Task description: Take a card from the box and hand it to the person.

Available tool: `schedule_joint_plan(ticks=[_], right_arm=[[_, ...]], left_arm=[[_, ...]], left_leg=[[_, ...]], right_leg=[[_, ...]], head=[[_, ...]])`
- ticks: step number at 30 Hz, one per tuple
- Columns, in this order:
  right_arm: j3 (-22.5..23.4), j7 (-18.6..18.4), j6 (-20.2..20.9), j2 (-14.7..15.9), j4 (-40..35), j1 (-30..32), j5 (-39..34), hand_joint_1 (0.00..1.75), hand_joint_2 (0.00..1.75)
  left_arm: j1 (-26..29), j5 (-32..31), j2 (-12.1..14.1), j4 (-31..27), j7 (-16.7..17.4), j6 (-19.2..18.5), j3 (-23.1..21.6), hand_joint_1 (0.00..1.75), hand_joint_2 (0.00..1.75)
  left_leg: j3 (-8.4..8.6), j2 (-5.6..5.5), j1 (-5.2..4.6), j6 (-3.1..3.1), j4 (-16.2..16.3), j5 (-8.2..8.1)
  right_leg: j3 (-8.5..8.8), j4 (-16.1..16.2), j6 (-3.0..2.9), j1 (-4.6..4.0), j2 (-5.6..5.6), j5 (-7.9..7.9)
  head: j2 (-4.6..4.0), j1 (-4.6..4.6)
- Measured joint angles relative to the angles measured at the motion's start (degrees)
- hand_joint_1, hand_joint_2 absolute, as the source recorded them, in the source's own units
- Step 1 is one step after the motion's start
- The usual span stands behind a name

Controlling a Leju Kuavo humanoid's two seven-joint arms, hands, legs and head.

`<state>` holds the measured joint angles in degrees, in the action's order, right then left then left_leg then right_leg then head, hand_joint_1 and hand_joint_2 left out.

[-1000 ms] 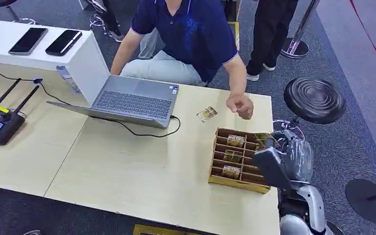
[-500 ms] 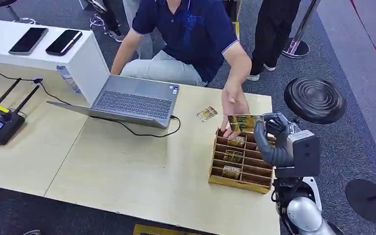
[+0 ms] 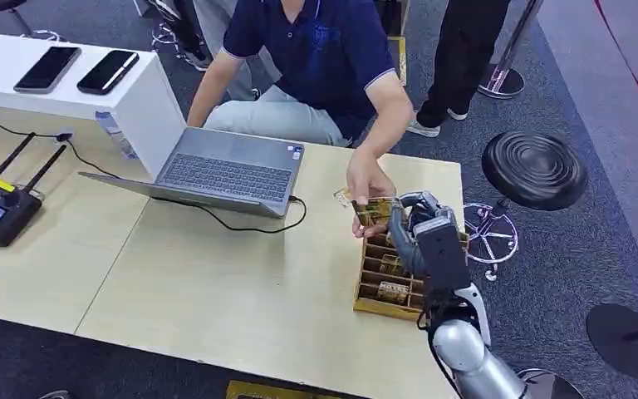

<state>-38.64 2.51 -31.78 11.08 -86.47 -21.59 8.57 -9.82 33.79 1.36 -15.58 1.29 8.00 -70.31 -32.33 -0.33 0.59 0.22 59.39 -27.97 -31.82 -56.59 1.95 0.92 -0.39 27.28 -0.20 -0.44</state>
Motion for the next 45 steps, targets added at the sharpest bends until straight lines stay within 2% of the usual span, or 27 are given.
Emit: schedule_joint_plan(ticks=[2, 3, 12, 17, 19, 22, 26, 30, 34, 38, 40, 41, 42, 43, 45], right_arm=[[-0.09, -0.35, 0.13, -0.48, 1.01, -0.22, 0.09, 0.0, 1.75], [-0.22, -0.64, 0.33, -0.7, 1.82, -0.23, -0.02, 0.0, 1.75], [-0.44, -1.38, -0.7, -0.46, 3.41, 0.28, -0.68, 0.0, 1.75], [0.85, -2.99, -1.18, 1.71, 2.08, 2.66, -1.58, 0.0, 1.75], [2.16, -0.9, 1.83, 2.99, 0.81, 4.23, -9.5, 0.0, 1.75], [5.29, 4.56, 8.91, 4.76, -1.66, 7.8, -28.37, 0.0, 1.75], [10.05, 11.88, 21.21, 6.38, -4.0, 12.06, -54.49, 0.0, 1.75], [15.34, 16.78, 28.37, 7.47, -5.37, 16.36, -68.45, 0.0, 1.75], [18.97, 18.01, 28.0, 8.44, -6.14, 19.15, -67.75, 0.0, 1.75], [19.74, 17.94, 24.63, 9.18, -7.08, 19.85, -62.79, 0.0, 1.75], [19.98, 17.24, 21.2, 9.49, -7.76, 19.99, -57.61, 0.0, 1.75], [20.04, 16.59, 18.76, 9.62, -8.13, 20.0, -53.77, 0.4, 1.75], [20.02, 15.54, 15.81, 9.75, -8.63, 19.99, -48.7, 1.41, 1.75], [19.93, 13.65, 11.77, 9.86, -9.44, 20.0, -41.4, 1.75, 1.75], [19.58, 10.0, 5.83, 9.99, -11.13, 19.84, -28.06, 1.75, 1.75]], left_arm=[[-0.14, -0.7, -0.02, 0.0, 0.35, 0.18, -0.02, 0.0, 1.75], [-0.11, -0.79, -0.11, 0.0, 0.4, 0.11, -0.04, 0.0, 0.0], [1.21, -0.53, -0.13, 0.0, -0.37, 0.28, -0.5, 0.0, 0.0], [2.07, 0.92, -0.09, 0.0, -1.46, 0.72, -0.52, 0.0, 0.0], [2.46, 1.44, -0.02, 0.0, -1.75, 0.72, -0.52, 0.0, 0.0], [2.82, 1.7, 0.07, 0.0, -2.01, 0.7, -0.5, 0.0, 0.0], [3.07, 2.47, 0.15, 0.0, -2.05, 0.7, -0.5, 0.0, 0.0], [3.17, 2.55, 0.2, 0.0, -2.05, 0.7, -0.5, 0.0, 0.0], [3.16, 3.41, 0.26, 0.0, -2.27, 0.9, -0.5, 0.0, 0.0], [3.13, 3.47, 0.39, 0.0, -2.58, 1.05, -0.48, 0.0, 0.0], [3.15, 3.52, 0.44, 0.0, -2.8, 1.05, -0.48, 0.0, 0.0], [3.14, 3.58, 0.44, 0.0, -2.88, 1.09, -0.48, 0.0, 0.0], [3.13, 3.58, 0.44, 0.0, -3.01, 1.2, -0.48, 0.0, 0.0], [3.12, 3.71, 0.46, 0.0, -3.1, 1.33, -0.48, 0.0, 0.0], [3.12, 4.28, 0.46, 0.0, -3.17, 1.46, -0.48, 0.0, 0.0]], left_leg=[[0.0, -0.01, 0.0, 0.0, 0.0, 0.0], [0.01, 0.0, 0.0, 0.0, 0.0, 0.0], [0.02, 0.04, 0.0, 0.0, 0.01, 0.0], [0.04, 0.03, -0.01, 0.01, 0.03, 0.0], [0.04, 0.04, -0.02, 0.01, 0.03, -0.01], [0.02, 0.02, -0.02, 0.01, 0.03, -0.02], [0.05, 0.04, -0.01, -0.01, 0.03, -0.04], [0.03, 0.03, -0.01, -0.01, 0.03, -0.04], [0.04, 0.05, -0.02, 0.0, 0.03, -0.05], [0.05, 0.08, -0.02, 0.0, 0.03, -0.05], [0.04, 0.08, -0.01, 0.0, 0.03, -0.04], [0.04, 0.08, -0.01, 0.0, 0.03, -0.04], [0.04, 0.08, -0.01, 0.0, 0.03, -0.04], [0.04, 0.08, -0.01, 0.0, 0.03, -0.04], [0.03, 0.08, -0.01, 0.0, 0.03, -0.04]], right_leg=[[0.0, 0.0, 0.0, 0.0, -0.01, 0.0], [0.0, 0.0, 0.0, 0.0, 0.0, 0.0], [-0.07, 0.01, 0.0, 0.0, 0.05, 0.0], [-0.06, 0.02, 0.0, 0.0, 0.05, 0.0], [-0.06, 0.03, 0.0, 0.0, 0.08, 0.0], [-0.07, 0.04, 0.0, 0.0, 0.04, 0.0], [-0.07, 0.04, 0.0, 0.0, 0.08, 0.0], [-0.07, 0.04, 0.01, 0.0, 0.05, 0.0], [-0.07, 0.04, 0.01, 0.0, 0.09, 0.0], [-0.06, 0.04, 0.01, 0.0, 0.12, 0.0], [-0.06, 0.03, 0.01, 0.0, 0.12, 0.0], [-0.06, 0.03, 0.01, 0.0, 0.12, 0.0], [-0.06, 0.03, 0.01, 0.0, 0.12, 0.0], [-0.07, 0.03, 0.01, 0.0, 0.12, 0.0], [-0.07, 0.03, 0.01, 0.0, 0.13, 0.0]], head=[[0.0, 0.0], [0.0, 0.0], [0.0, 0.0], [0.0, 0.0], [0.0, 0.0], [0.0, 0.0], [0.0, 0.0], [0.0, -0.02], [0.0, 0.0], [0.0, 0.0], [0.0, -0.02], [0.0, 0.02], [0.0, 0.0], [0.0, 0.0], [0.0, 0.02]])
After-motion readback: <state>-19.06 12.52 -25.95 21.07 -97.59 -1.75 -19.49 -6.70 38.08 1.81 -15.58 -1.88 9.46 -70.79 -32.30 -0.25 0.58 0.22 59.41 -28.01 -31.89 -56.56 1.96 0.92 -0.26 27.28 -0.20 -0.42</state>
